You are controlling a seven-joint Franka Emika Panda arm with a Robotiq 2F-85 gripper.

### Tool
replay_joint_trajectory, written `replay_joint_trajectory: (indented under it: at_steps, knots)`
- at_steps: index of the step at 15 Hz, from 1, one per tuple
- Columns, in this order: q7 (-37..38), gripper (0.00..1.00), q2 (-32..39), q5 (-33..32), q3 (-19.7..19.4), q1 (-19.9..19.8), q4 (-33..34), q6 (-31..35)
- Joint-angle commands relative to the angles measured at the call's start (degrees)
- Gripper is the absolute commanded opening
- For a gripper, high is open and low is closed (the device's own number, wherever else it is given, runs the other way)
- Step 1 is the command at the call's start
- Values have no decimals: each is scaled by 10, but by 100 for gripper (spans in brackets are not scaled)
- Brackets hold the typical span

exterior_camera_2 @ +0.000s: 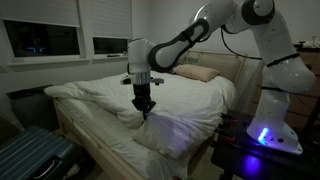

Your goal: Spread the corner of the bed well

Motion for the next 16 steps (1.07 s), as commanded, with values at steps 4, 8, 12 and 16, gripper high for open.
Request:
replay_joint_trajectory:
  at_steps: [4,8,12,16]
  knots:
    - [-86,1,12,55,49,21,35,-24]
    - [-31,43,28,80,41,41,75,-3]
    - [55,73,39,81,12,56,127,57]
    - [107,100,58,67,-35,36,157,111]
